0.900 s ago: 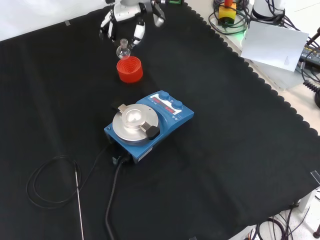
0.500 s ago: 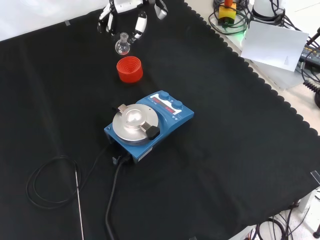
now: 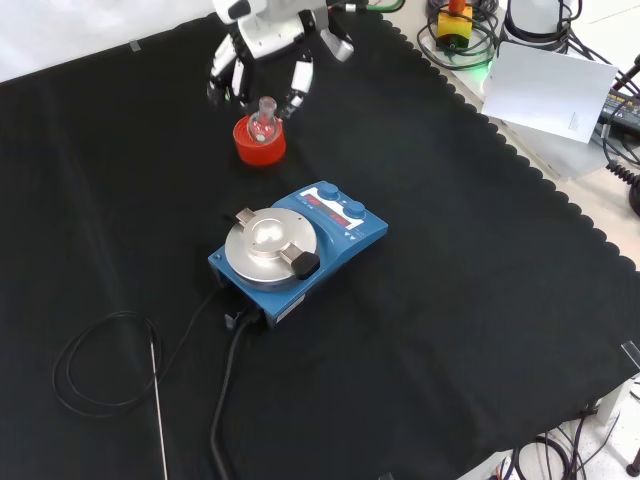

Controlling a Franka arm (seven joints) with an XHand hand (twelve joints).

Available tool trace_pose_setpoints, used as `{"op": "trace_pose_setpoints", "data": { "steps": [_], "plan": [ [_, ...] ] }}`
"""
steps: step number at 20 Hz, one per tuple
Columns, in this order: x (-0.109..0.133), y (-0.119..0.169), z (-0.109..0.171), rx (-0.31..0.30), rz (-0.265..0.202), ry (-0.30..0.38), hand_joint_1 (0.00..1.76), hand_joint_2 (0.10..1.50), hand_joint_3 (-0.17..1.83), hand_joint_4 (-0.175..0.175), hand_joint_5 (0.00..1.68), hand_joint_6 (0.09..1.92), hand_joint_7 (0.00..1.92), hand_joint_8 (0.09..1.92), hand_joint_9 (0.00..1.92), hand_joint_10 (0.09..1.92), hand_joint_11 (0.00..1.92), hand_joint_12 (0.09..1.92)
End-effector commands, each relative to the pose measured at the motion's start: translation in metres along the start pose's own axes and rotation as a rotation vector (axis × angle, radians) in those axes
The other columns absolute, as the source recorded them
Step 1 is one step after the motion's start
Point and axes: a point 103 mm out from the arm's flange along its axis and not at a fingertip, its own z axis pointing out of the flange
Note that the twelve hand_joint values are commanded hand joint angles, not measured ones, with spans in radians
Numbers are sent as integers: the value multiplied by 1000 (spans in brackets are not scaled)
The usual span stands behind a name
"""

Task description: Place the round-bottom flask on the heater.

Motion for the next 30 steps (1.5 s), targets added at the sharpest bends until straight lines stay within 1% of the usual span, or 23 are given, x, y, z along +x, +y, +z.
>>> {"op": "trace_pose_setpoints", "data": {
  "steps": [1,7,11,15,22,30],
  "plan": [
    [61,24,-15,32,-64,-27,1125,664,762,42,1154,932,418,695,727,588,583,1278],
    [98,40,-10,47,-120,-50,1125,664,764,39,1153,934,418,696,728,588,584,1276],
    [115,49,-3,63,-138,-56,1126,664,765,38,1153,936,418,696,728,588,585,1275],
    [125,55,4,79,-148,-58,1126,663,766,36,1152,937,418,697,728,587,586,1274],
    [130,58,20,104,-158,-56,1126,662,768,34,1152,939,418,697,726,586,586,1273],
    [128,62,30,126,-163,-44,1127,661,771,32,1151,941,416,697,724,585,587,1272]
  ]
}}
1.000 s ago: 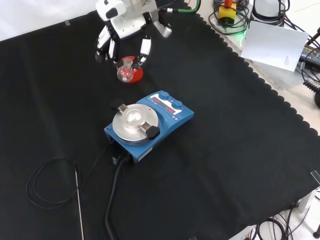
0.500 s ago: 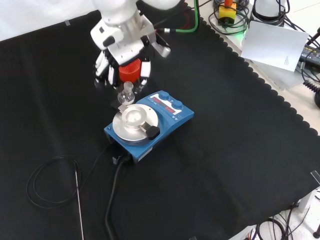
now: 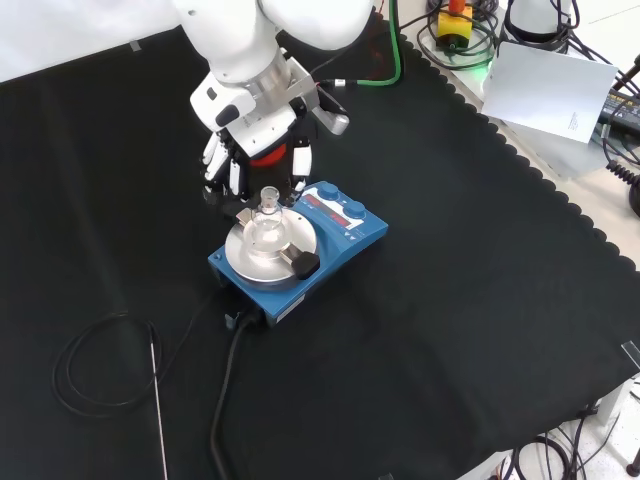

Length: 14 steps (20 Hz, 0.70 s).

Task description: Place the round-bottom flask on the heater.

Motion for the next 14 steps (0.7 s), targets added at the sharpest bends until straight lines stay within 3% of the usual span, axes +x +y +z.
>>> {"op": "trace_pose_setpoints", "data": {
  "steps": [1,10,13,14],
  "plan": [
    [-2,3,4,11,-4,11,1127,661,771,32,1151,941,416,697,724,585,587,1272],
    [12,4,7,14,1,-13,1127,660,774,30,1151,942,414,698,723,585,586,1272],
    [5,5,10,32,-3,25,1123,688,728,29,1138,941,406,702,716,588,583,1274],
    [1,6,11,39,-2,34,1112,734,645,47,1123,928,393,708,705,596,574,1279]
  ]
}}
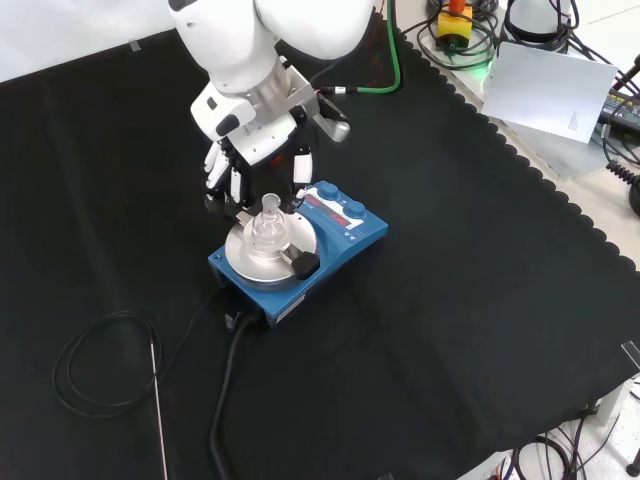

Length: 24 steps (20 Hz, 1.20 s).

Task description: Place the round-bottom flask on the heater.

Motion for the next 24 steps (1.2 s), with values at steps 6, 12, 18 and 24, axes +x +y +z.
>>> {"op": "trace_pose_setpoints", "data": {
  "steps": [6,12,18,24],
  "plan": [
    [-18,2,6,78,4,53,929,710,576,-62,746,831,266,732,572,676,469,1324],
    [-23,-5,-3,91,10,51,874,631,637,-67,464,716,169,736,486,703,395,1343],
    [-32,-26,-21,57,14,68,851,619,618,-61,380,569,143,748,456,731,366,1352],
    [-55,-65,-33,30,61,78,843,622,610,-60,376,516,137,748,447,733,324,1370]
  ]
}}
